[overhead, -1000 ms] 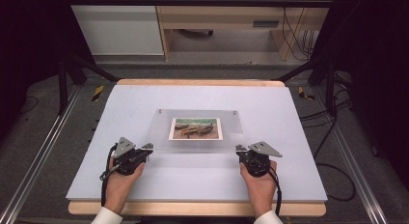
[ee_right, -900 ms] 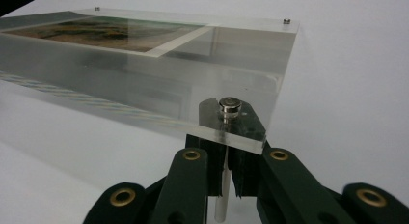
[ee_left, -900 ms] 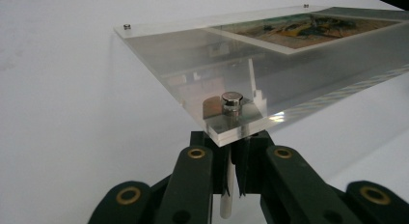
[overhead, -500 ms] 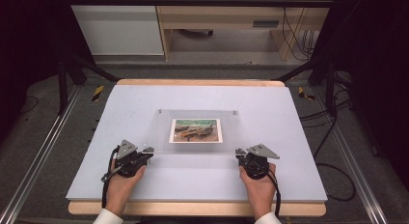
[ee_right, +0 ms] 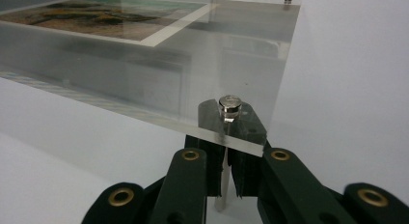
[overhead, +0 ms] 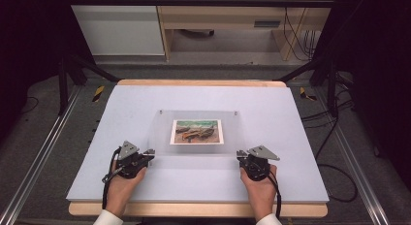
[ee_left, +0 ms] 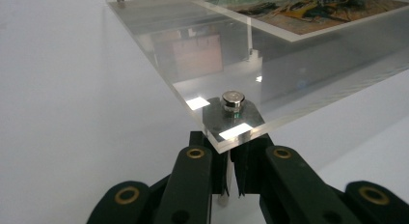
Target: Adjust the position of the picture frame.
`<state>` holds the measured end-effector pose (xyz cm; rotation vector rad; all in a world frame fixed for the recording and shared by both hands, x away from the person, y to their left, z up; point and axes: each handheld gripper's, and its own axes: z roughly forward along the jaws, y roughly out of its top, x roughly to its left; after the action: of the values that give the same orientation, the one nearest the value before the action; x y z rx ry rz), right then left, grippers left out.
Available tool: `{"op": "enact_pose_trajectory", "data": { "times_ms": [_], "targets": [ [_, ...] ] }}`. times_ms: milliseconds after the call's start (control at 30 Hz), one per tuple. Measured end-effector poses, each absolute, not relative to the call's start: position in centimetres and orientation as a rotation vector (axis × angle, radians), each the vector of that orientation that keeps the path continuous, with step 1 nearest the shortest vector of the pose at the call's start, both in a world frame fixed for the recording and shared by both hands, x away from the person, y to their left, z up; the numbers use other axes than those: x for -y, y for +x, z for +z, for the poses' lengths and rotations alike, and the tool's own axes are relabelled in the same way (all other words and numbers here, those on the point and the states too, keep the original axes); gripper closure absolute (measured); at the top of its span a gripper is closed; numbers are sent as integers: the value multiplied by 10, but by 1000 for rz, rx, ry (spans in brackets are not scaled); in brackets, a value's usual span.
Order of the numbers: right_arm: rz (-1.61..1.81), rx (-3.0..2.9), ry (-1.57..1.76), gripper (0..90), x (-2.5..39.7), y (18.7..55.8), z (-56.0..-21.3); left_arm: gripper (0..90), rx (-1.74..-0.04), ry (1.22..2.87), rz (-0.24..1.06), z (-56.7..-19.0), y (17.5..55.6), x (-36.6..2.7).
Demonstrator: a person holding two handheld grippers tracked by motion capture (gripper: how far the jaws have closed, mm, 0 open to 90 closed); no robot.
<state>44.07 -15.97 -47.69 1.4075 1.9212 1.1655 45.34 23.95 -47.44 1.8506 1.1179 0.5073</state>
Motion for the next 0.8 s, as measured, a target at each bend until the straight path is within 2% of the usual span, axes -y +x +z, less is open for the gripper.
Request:
{"op": "enact_pose_trajectory", "data": {
  "times_ms": [333, 500, 567, 633, 667, 700, 733, 800],
  "targets": [
    [1178, -1931, 1409, 818, 161, 441, -478, 823, -1124, 1866, 485, -474, 454, -240],
    [1191, -1970, 1390, 655, 159, 440, -477, 662, -1119, 1868, 492, -471, 452, -241],
    [1194, -1983, 1390, 545, 159, 438, -476, 588, -1105, 1871, 494, -468, 449, -242],
    [1172, -2010, 1382, 484, 158, 436, -476, 516, -1094, 1870, 484, -467, 448, -244],
    [1173, -2007, 1377, 406, 159, 432, -474, 434, -1090, 1877, 474, -467, 447, -245],
    [1173, -2007, 1377, 406, 159, 432, -474, 434, -1090, 1884, 466, -467, 447, -246],
    [1178, -2005, 1372, 347, 161, 429, -472, 359, -1093, 1889, 452, -468, 447, -247],
    [1183, -2006, 1361, 321, 163, 427, -471, 335, -1095, 1886, 432, -468, 447, -250]
  ]
}}
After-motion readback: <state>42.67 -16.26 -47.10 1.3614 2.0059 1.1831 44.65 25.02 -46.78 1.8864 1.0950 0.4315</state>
